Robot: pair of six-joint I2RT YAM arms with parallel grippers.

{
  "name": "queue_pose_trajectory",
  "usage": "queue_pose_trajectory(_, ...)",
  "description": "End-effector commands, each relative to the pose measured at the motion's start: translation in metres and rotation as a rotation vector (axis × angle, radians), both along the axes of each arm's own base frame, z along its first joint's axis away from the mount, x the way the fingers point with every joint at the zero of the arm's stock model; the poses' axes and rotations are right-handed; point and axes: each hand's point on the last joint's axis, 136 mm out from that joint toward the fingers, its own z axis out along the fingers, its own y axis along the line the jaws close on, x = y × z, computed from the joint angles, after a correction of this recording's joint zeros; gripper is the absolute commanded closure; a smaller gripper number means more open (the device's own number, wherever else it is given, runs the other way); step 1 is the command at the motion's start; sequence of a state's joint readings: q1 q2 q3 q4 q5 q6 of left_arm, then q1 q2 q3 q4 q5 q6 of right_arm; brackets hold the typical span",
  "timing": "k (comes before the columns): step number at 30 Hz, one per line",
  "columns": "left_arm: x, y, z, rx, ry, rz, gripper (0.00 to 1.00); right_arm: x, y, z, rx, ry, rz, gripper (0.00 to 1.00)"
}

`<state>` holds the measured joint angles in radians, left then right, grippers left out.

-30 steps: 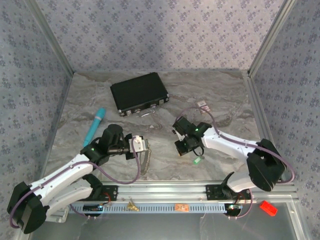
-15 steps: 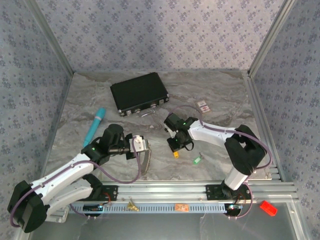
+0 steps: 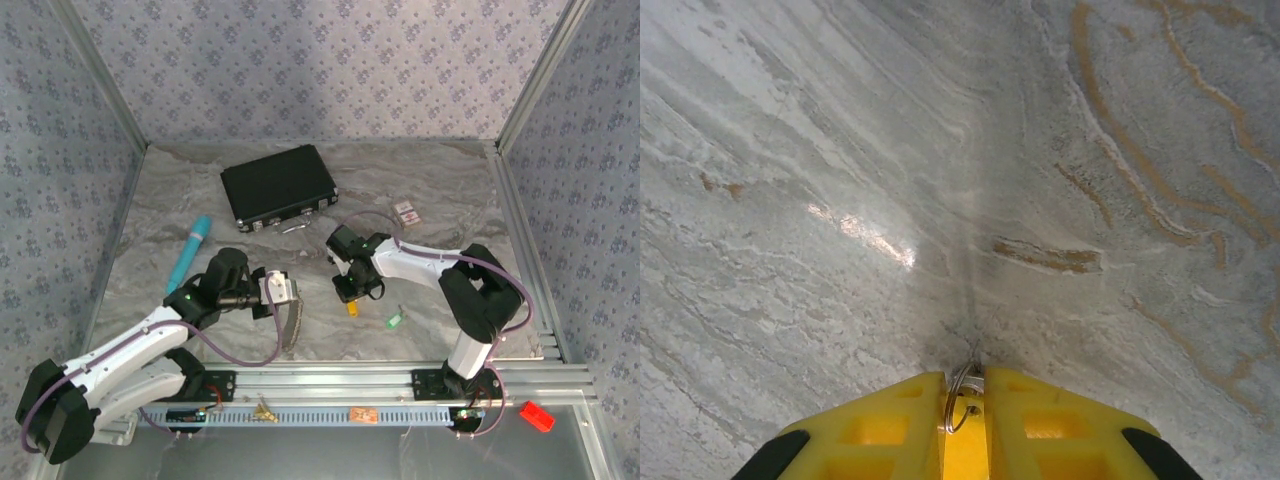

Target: Put the keys on the keyring

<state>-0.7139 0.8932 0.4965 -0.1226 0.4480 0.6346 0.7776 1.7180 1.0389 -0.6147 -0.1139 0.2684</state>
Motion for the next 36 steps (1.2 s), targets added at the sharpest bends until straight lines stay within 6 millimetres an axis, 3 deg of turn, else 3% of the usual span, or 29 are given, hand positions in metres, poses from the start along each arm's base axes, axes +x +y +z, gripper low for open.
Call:
queue_pose_trajectory(1,0.0017,-0.0061,0.0134,-0.036,-0.027,-0.014,1.00,0.0058,0.0022,0.0034,-0.002,-0.005,-0.004,0.83)
queue_pose_trajectory(10,0.0023,-0.0053,0.0125,-0.031,-0.028,-0.011,1.00,0.0083,-0.0031,0.0034,-0.037,-0.020,-0.008,0.87)
queue_pose_trajectory(20,0.0022,-0.0054,0.0135,-0.033,-0.030,-0.012,1.00,0.0064,-0.0038,-0.0003,-0.045,-0.001,-0.010,0.85)
queue_pose_trajectory(32,0.0021,-0.0053,0.0130,-0.030,-0.030,-0.012,1.00,0.0054,-0.0048,-0.0010,-0.054,0.007,-0.006,0.95)
queue_pose_trajectory(36,0.0022,-0.0053,0.0130,-0.030,-0.031,-0.012,1.00,0.0041,-0.0051,-0.0029,-0.060,0.017,-0.002,0.86)
